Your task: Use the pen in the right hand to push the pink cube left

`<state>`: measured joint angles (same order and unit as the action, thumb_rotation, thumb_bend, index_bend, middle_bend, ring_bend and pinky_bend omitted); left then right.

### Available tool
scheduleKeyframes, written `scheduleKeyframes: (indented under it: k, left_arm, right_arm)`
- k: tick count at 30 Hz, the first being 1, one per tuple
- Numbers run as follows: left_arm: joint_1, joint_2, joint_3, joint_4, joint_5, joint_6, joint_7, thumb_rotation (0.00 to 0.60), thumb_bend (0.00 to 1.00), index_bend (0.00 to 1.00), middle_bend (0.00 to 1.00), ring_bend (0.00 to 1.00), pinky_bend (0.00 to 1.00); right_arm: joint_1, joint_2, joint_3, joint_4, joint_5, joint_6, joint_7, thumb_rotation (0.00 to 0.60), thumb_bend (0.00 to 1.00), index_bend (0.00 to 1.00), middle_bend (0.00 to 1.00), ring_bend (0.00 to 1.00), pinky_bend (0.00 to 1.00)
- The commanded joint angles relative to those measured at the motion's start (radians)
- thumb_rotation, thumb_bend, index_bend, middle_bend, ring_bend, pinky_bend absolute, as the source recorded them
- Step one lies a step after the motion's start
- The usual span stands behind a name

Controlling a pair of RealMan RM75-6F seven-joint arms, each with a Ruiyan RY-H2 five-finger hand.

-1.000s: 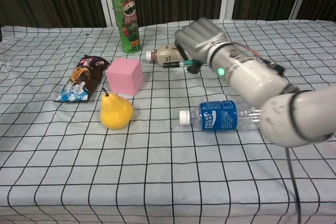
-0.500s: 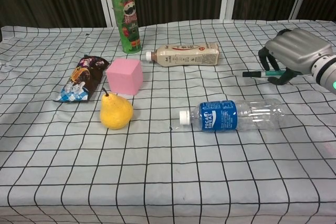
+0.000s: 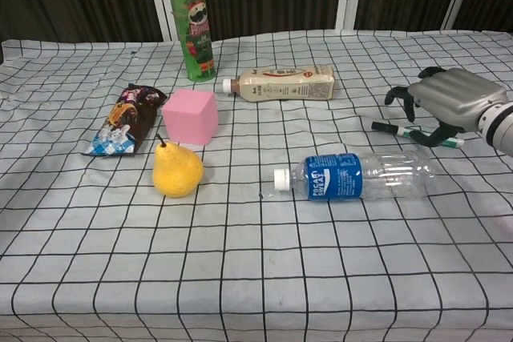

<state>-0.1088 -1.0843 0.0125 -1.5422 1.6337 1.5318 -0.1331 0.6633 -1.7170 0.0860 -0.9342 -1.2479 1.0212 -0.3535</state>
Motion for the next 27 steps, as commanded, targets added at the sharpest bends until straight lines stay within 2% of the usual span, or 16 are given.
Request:
scheduleKeyframes:
  k: [1,4,6,9,10,12,14,17,21,23,27]
  left_arm:
    - [0.009,0.002,0.001,0.002,0.004,0.018,-0.007,0.600,0.39,0.00,0.00,0.00,0.10]
    - [0.016,0.004,0.001,0.006,0.003,0.028,-0.013,0.600,0.39,0.00,0.00,0.00,0.10]
    - [0.018,0.004,0.001,0.006,0.002,0.031,-0.015,0.600,0.39,0.00,0.00,0.00,0.10]
    - [0.025,0.005,0.000,0.006,0.002,0.043,-0.014,0.600,0.39,0.00,0.00,0.00,0.10]
    - [0.028,0.004,0.000,0.007,0.003,0.049,-0.012,0.600,0.39,0.00,0.00,0.00,0.10]
    - [0.032,0.002,0.000,0.008,0.008,0.057,-0.004,0.600,0.39,0.00,0.00,0.00,0.10]
    - [0.034,-0.001,0.003,0.009,0.013,0.059,0.008,0.600,0.39,0.00,0.00,0.00,0.10]
    - [0.034,-0.007,0.008,0.005,0.019,0.053,0.035,0.600,0.39,0.00,0.00,0.00,0.10]
    - [0.030,-0.017,0.010,-0.005,0.017,0.036,0.077,0.600,0.39,0.00,0.00,0.00,0.11]
    - [0.030,-0.021,0.011,-0.014,0.017,0.032,0.103,0.600,0.39,0.00,0.00,0.00,0.10]
    - [0.034,-0.027,0.012,-0.021,0.022,0.038,0.132,0.600,0.39,0.00,0.00,0.00,0.10]
  right_arm:
    - [-0.050,0.124,0.001,-0.197,0.002,0.034,-0.010,0.600,0.53,0.11,0.36,0.27,0.15]
    - [-0.100,0.259,-0.013,-0.405,-0.009,0.096,-0.039,0.600,0.52,0.00,0.23,0.19,0.12]
    - [-0.138,0.350,-0.025,-0.541,-0.013,0.140,-0.055,0.600,0.49,0.00,0.17,0.13,0.09]
    - [-0.232,0.512,-0.071,-0.776,-0.014,0.249,-0.123,0.600,0.45,0.00,0.11,0.03,0.02]
    - [-0.284,0.568,-0.098,-0.859,-0.016,0.317,-0.162,0.600,0.45,0.00,0.10,0.01,0.01]
    - [-0.373,0.620,-0.135,-0.942,-0.056,0.447,-0.174,0.600,0.45,0.03,0.10,0.00,0.00]
    - [-0.477,0.615,-0.168,-0.919,-0.162,0.612,-0.100,0.600,0.44,0.08,0.10,0.00,0.00]
    - [-0.577,0.565,-0.197,-0.794,-0.244,0.734,0.040,0.600,0.44,0.08,0.10,0.00,0.00]
    - [-0.602,0.506,-0.201,-0.657,-0.255,0.706,0.125,0.600,0.44,0.02,0.08,0.00,0.00]
    - [-0.593,0.517,-0.202,-0.646,-0.269,0.672,0.145,0.600,0.43,0.03,0.07,0.00,0.00]
    - [-0.603,0.516,-0.181,-0.633,-0.281,0.678,0.166,0.600,0.43,0.04,0.07,0.00,0.00]
